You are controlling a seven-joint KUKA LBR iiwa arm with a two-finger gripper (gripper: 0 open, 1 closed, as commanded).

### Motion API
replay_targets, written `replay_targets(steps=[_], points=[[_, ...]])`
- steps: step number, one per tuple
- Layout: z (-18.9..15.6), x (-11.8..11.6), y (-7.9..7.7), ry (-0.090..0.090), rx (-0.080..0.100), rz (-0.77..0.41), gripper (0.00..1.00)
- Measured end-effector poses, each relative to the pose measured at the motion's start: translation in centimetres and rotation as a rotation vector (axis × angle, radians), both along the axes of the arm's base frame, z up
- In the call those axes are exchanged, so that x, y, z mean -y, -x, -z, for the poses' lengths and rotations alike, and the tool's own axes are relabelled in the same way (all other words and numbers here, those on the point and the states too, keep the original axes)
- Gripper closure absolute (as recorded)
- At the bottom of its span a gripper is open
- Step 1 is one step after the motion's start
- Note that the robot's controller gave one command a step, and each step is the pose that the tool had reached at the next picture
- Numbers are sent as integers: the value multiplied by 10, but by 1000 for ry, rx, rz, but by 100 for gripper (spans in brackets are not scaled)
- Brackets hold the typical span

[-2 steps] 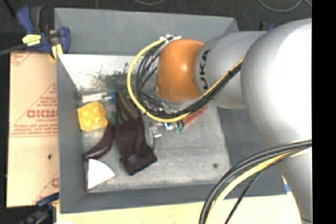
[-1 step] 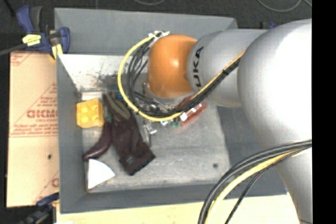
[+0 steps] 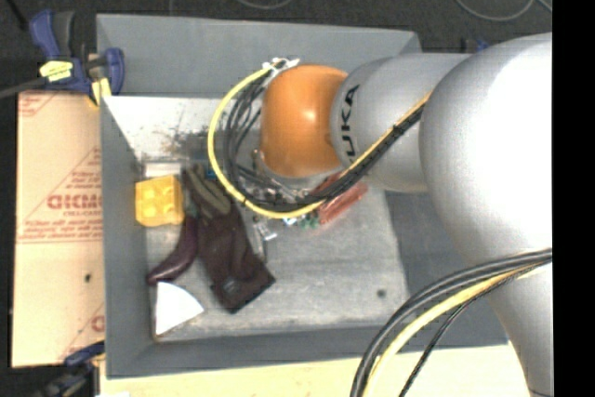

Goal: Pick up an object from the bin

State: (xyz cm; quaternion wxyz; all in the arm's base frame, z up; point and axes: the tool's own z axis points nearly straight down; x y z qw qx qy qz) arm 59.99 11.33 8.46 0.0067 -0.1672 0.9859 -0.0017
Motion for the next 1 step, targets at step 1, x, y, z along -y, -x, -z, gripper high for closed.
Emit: replay_targets(steps=[1], points=[[-36,-11,9,1,-11,33,0]])
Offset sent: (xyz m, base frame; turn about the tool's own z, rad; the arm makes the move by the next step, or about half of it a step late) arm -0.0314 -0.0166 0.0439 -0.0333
